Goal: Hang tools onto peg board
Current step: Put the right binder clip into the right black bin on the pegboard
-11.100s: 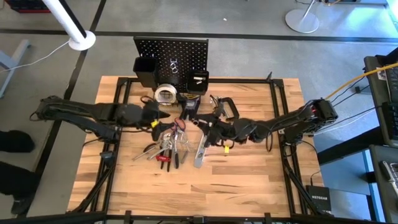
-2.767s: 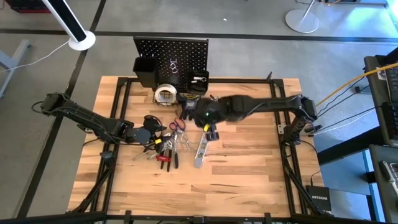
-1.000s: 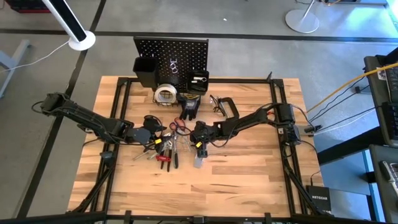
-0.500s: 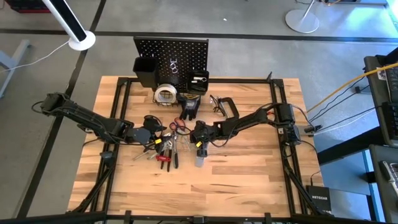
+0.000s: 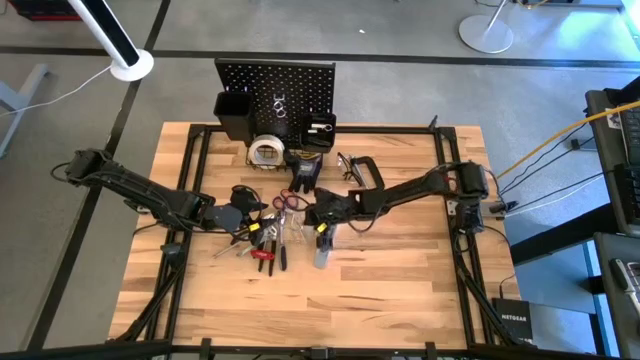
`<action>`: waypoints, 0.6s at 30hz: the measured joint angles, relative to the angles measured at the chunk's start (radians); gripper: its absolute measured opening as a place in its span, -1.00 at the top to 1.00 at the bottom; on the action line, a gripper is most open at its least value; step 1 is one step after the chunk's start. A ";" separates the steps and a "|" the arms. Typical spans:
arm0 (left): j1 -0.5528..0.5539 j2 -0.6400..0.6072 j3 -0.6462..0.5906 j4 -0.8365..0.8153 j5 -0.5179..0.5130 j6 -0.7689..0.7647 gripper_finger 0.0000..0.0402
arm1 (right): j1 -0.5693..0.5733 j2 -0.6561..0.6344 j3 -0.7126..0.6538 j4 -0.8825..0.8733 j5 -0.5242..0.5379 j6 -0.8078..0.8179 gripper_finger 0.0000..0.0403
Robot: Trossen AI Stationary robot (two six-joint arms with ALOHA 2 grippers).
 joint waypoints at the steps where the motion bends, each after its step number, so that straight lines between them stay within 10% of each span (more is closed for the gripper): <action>1: 0.000 0.000 0.000 -0.001 0.000 0.000 -0.30 | 0.000 -0.020 0.000 -0.008 0.002 -0.011 0.94; 18: 0.000 0.000 0.000 0.000 0.000 0.000 -0.30 | -0.059 -0.368 0.001 -0.003 0.235 -0.218 0.93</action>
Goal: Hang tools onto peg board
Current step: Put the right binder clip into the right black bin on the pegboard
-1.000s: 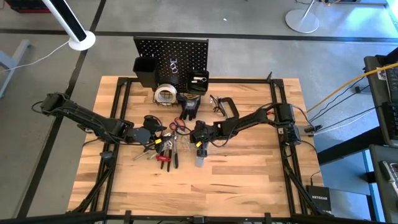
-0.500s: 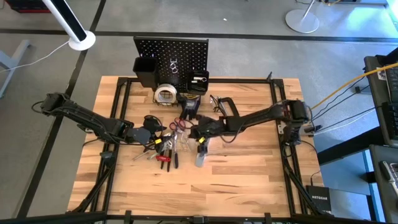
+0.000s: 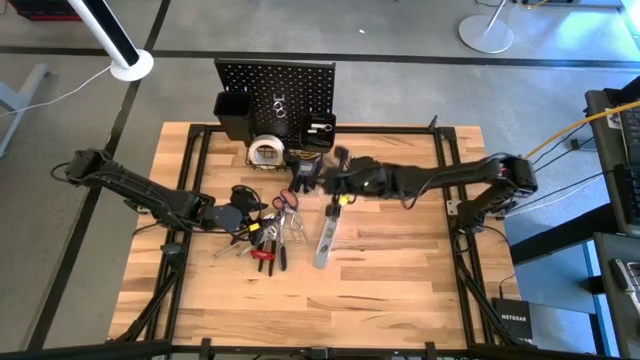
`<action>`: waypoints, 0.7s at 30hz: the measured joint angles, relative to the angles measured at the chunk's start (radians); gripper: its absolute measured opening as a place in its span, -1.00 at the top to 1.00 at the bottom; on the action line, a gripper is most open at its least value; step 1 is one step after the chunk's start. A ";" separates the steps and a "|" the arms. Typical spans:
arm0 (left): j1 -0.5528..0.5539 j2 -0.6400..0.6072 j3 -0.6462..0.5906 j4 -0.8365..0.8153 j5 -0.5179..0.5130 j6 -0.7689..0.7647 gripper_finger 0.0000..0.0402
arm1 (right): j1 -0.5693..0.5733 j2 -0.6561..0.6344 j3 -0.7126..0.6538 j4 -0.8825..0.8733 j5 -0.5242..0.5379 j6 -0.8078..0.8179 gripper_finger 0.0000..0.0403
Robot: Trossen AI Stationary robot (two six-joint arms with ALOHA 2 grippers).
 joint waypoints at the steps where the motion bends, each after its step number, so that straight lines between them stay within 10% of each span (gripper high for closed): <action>1: 0.000 0.000 0.000 0.000 0.000 0.000 -0.30 | -0.013 -0.009 0.000 0.019 0.000 -0.002 0.93; 21: 0.000 0.000 0.000 0.000 0.000 0.003 -0.30 | -0.263 -0.005 0.000 0.263 -0.027 -0.010 0.93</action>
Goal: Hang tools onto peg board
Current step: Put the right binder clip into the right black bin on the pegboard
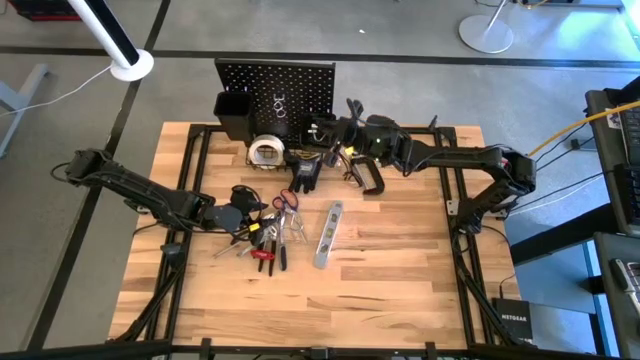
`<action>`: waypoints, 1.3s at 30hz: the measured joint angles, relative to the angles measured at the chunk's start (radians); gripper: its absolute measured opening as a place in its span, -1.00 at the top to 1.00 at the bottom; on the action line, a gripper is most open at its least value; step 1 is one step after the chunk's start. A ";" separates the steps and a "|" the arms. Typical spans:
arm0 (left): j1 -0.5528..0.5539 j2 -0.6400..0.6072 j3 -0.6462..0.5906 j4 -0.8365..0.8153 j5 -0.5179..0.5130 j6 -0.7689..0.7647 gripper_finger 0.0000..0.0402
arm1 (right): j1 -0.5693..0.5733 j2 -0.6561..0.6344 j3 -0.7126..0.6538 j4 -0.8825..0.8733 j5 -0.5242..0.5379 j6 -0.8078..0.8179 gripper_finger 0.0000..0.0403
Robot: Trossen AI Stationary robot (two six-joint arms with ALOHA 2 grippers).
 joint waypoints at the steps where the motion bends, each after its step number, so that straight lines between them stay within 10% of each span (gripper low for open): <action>1: 0.000 0.000 0.000 0.000 0.000 0.000 -0.30 | -0.008 0.000 0.000 0.000 -0.012 0.000 0.93; 18: 0.000 0.000 0.000 0.000 0.000 0.001 -0.30 | -0.019 0.068 0.000 0.091 -0.063 0.000 0.91; 39: 0.000 0.000 0.000 0.000 0.000 0.001 -0.30 | -0.018 0.059 0.000 -0.032 0.068 -0.003 0.33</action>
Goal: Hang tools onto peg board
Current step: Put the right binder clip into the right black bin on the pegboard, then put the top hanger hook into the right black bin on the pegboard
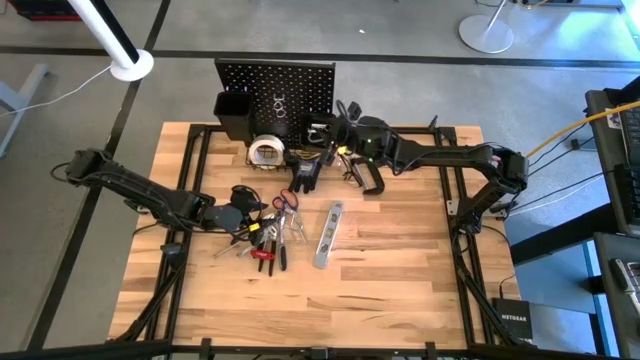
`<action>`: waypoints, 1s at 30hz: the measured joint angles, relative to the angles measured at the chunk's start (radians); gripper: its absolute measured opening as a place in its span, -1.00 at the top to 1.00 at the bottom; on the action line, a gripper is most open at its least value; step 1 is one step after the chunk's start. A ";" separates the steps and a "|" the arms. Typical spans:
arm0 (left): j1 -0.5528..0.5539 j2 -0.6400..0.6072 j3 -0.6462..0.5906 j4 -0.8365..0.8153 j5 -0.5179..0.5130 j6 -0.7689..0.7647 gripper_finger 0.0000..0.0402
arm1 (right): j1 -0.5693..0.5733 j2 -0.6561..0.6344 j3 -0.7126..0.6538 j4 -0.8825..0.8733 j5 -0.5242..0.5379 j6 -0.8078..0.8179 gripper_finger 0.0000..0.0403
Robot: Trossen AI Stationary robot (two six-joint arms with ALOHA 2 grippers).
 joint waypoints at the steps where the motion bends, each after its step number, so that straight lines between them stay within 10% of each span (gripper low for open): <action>1: 0.000 0.000 0.000 0.000 0.000 0.000 -0.30 | 0.001 0.000 0.000 -0.009 0.000 0.001 0.33; 30: 0.000 0.000 0.000 0.003 0.000 -0.002 -0.30 | 0.305 0.029 0.000 -0.301 -0.226 0.069 0.34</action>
